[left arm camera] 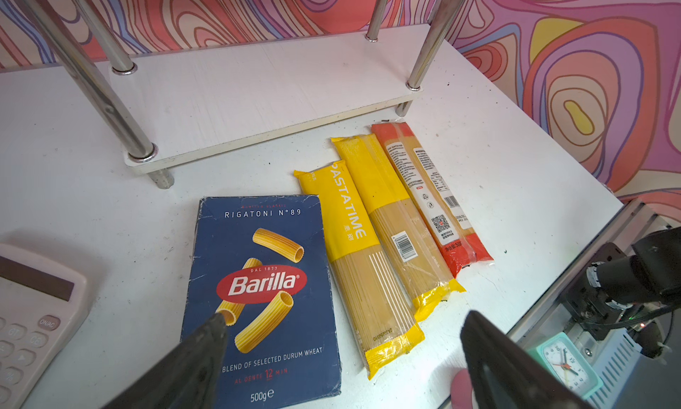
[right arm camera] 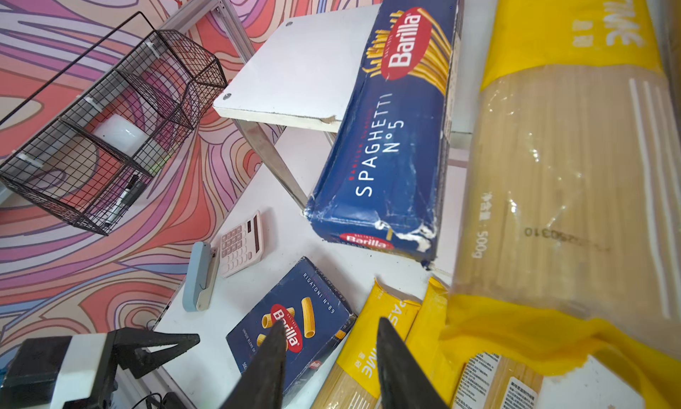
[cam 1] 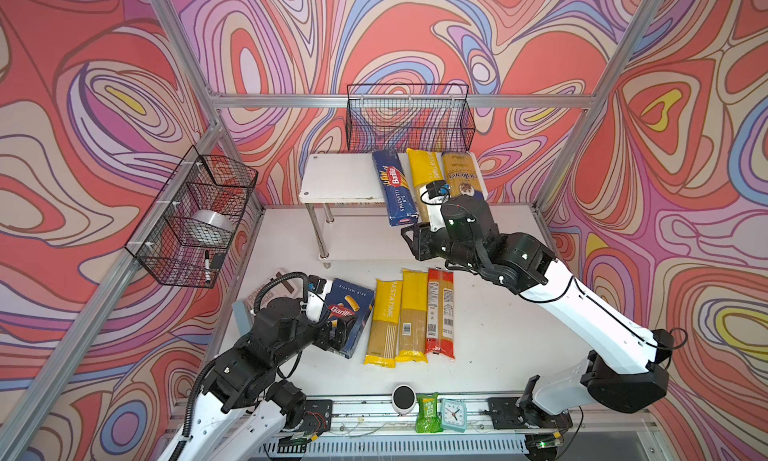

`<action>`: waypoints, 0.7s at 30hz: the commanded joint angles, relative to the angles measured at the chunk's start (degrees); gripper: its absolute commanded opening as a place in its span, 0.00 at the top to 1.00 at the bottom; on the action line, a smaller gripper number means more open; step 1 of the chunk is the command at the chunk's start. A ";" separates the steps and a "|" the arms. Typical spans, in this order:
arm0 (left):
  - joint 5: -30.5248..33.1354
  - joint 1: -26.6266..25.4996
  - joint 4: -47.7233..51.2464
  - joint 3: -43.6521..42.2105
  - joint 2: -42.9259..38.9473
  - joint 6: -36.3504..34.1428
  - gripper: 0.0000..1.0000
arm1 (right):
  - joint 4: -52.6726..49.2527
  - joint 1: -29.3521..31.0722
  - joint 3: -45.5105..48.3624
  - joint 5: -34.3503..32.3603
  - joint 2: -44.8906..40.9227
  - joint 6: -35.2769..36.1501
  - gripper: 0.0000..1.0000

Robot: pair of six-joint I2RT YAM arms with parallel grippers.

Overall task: Place and organize the pasta boxes and bags onto the shelf
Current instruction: 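Push the Barilla box upright against the Pastatime bag with the right gripper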

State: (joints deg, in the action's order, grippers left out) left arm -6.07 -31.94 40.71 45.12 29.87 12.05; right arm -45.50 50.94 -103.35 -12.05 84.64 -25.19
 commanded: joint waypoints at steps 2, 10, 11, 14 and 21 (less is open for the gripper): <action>-0.18 -0.14 0.64 0.32 0.08 -0.01 0.00 | 1.81 0.26 -0.18 -1.35 0.30 -0.38 0.61; -0.06 -0.14 0.60 0.23 -0.69 0.08 0.00 | 2.67 0.30 -0.45 -2.01 2.23 -0.09 0.64; -0.09 -0.13 0.60 0.23 -0.68 0.12 0.00 | 2.55 0.30 -0.75 -2.11 2.58 0.02 0.65; -0.01 -0.14 0.69 0.32 -0.67 -0.01 0.00 | 2.60 0.24 -1.42 -2.24 3.46 0.27 0.68; 0.37 -0.14 0.67 0.23 -1.19 0.07 0.00 | 3.42 0.30 -2.20 -3.31 5.07 0.96 0.74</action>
State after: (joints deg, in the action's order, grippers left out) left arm -6.02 -31.94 40.71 45.12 29.54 12.08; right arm -43.22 50.98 -103.96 -14.11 88.75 -24.86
